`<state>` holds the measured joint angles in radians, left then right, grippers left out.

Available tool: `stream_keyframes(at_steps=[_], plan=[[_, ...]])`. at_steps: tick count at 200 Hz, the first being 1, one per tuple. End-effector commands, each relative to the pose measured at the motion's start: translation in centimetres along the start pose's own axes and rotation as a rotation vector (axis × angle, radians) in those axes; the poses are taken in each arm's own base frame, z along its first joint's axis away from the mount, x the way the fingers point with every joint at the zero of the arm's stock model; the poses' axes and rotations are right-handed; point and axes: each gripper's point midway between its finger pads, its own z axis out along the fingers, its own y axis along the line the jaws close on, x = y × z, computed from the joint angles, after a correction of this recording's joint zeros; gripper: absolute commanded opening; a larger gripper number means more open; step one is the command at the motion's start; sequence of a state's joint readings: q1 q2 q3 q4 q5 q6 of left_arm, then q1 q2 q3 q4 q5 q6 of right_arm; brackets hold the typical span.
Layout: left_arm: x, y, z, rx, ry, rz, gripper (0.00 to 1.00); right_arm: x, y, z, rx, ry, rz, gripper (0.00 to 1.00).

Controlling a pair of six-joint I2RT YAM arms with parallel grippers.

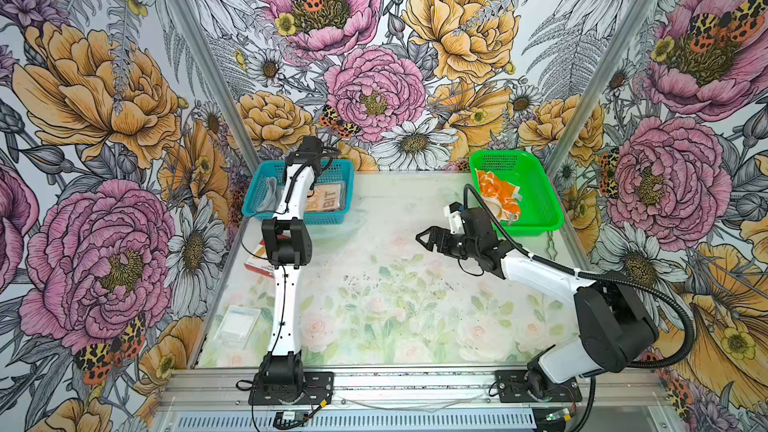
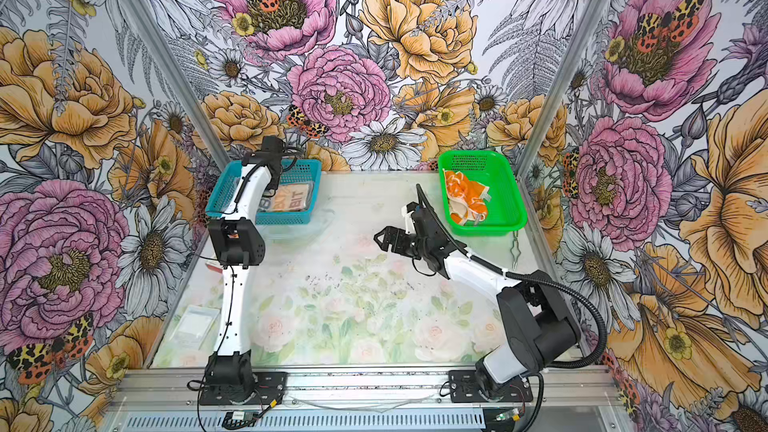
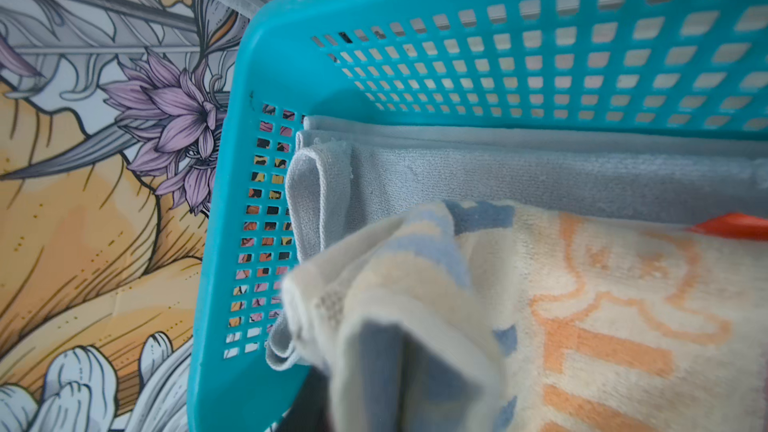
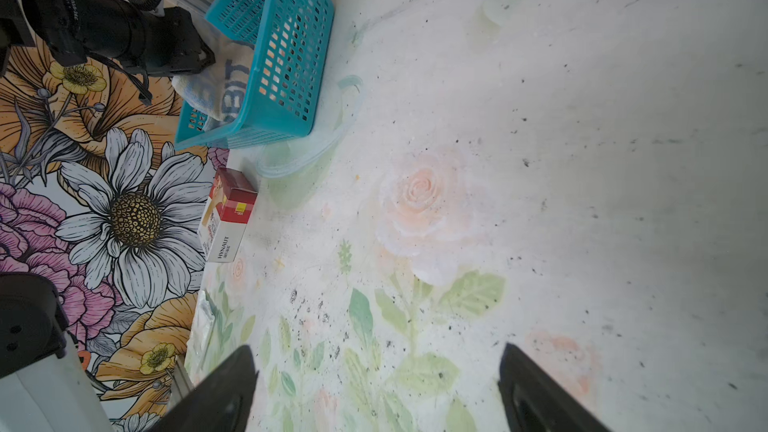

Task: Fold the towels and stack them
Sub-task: 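Open the left gripper to release the RABBIT towel onto the grey towel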

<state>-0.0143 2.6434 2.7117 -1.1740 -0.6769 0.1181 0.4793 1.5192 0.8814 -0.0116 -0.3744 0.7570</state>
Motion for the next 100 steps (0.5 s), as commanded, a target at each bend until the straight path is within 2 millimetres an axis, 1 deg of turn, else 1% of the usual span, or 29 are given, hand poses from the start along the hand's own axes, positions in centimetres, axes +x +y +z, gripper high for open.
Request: stream_keyframes(at_steps=[1,12,33,45,56,73,76,92,100], plan=[[-0.8,2.3,0.0,-0.062,-0.023,-0.068,0.45,0.0,0.7,-0.1,-0.019,0.002,-0.034,0.92],[-1.0,2.8,-0.1,-0.088,-0.029,-0.08,0.51,0.2,0.5,0.0,-0.015,0.007,-0.034,0.93],[-1.4,4.0,-0.6,-0.139,-0.046,-0.113,0.59,0.3,0.6,0.3,-0.026,0.022,-0.03,0.92],[-1.7,4.1,-0.8,-0.14,-0.057,-0.129,0.63,0.3,0.9,0.4,-0.036,0.027,-0.027,0.93],[-2.1,3.9,-1.2,-0.126,-0.068,-0.131,0.66,0.0,1.2,0.3,-0.042,0.025,-0.029,0.92],[-2.3,2.1,-1.9,-0.063,-0.078,-0.12,0.68,-0.4,1.7,0.3,-0.052,0.021,-0.031,0.92],[-2.3,1.8,-2.0,-0.048,-0.077,-0.119,0.69,-0.4,1.7,0.3,-0.053,0.021,-0.03,0.92],[-2.0,-0.9,-2.3,0.095,-0.067,-0.144,0.7,-0.7,2.1,0.3,-0.056,0.013,-0.03,0.92],[-1.6,-2.2,-2.3,0.177,-0.045,-0.169,0.7,-0.7,2.3,0.3,-0.059,0.013,-0.032,0.92]])
